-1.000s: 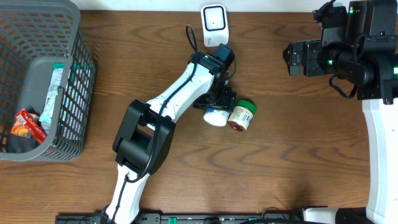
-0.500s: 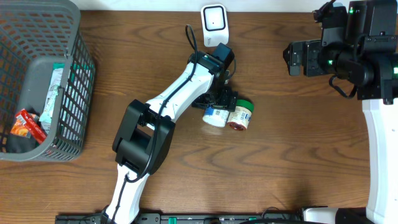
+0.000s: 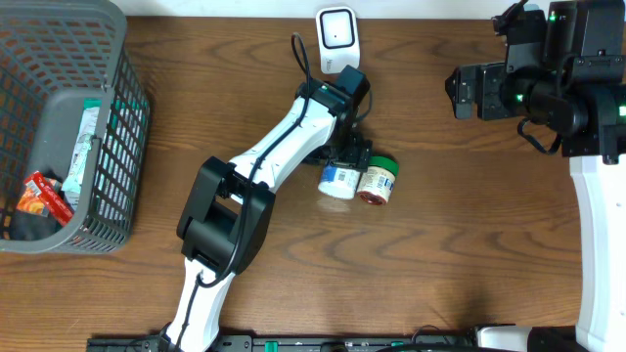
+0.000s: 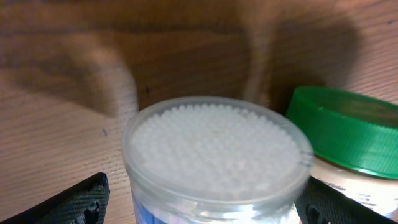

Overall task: Scan the item barcode
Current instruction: 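Open the left gripper and withdraw toward the basket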

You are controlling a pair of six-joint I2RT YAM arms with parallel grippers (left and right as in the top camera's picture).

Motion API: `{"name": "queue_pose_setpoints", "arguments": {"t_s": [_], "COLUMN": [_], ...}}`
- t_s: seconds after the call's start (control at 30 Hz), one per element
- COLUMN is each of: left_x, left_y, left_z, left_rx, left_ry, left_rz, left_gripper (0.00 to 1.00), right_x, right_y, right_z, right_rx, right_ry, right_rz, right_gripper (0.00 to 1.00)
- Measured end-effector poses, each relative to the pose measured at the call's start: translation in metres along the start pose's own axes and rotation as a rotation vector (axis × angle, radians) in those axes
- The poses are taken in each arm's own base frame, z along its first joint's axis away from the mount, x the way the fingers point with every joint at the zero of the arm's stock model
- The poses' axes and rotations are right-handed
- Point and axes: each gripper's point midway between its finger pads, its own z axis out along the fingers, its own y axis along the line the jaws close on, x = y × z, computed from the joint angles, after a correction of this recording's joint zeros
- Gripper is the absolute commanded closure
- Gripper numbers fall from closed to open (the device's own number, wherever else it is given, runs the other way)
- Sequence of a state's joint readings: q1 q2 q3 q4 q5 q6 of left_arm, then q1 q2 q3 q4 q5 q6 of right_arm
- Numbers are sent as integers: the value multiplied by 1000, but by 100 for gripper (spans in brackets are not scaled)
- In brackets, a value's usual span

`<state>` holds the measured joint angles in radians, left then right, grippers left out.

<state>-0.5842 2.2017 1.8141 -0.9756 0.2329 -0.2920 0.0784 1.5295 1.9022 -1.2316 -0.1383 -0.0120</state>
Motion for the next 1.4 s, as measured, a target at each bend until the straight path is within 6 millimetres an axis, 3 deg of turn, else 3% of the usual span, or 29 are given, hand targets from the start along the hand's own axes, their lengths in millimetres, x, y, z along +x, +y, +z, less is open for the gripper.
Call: {"name": "queue_pose_setpoints", "arguments": {"t_s": [0.33, 0.47, 0.63, 0.8, 0.9, 0.97, 1.07, 1.17, 1.27, 1.37, 1.4], "left_x": [-13, -21, -33, -40, -45, -46, -35, -12, 18, 49, 59], "left_y": [-6, -7, -8, 3, 30, 64, 130, 194, 258, 316, 332], "left_z": [-9, -25, -72, -149, -206, -252, -316, -363, -390, -398, -398], "left_rx": [16, 9, -9, -37, -60, -91, -159, -241, -331, -415, -435], "left_ry": [-55, -117, -251, -436, -571, -677, -823, -924, -967, -954, -941], "left_rz": [10, 19, 33, 40, -16, -89, -237, -388, -546, -700, -743], "left_gripper": [6, 6, 6, 6, 6, 6, 6, 6, 6, 6, 1], "right_x": [0, 0, 0, 0, 0, 0, 0, 0, 0, 0, 0], "right_y": [0, 0, 0, 0, 0, 0, 0, 0, 0, 0, 0], "right_z": [0, 0, 0, 0, 0, 0, 0, 0, 0, 0, 0], "right_rx": [0, 0, 0, 0, 0, 0, 0, 0, 0, 0, 0], "right_ry": [0, 0, 0, 0, 0, 0, 0, 0, 0, 0, 0], "right_rz": [0, 0, 0, 0, 0, 0, 0, 0, 0, 0, 0], "right_gripper": [1, 1, 1, 1, 1, 1, 1, 1, 1, 1, 1]}}
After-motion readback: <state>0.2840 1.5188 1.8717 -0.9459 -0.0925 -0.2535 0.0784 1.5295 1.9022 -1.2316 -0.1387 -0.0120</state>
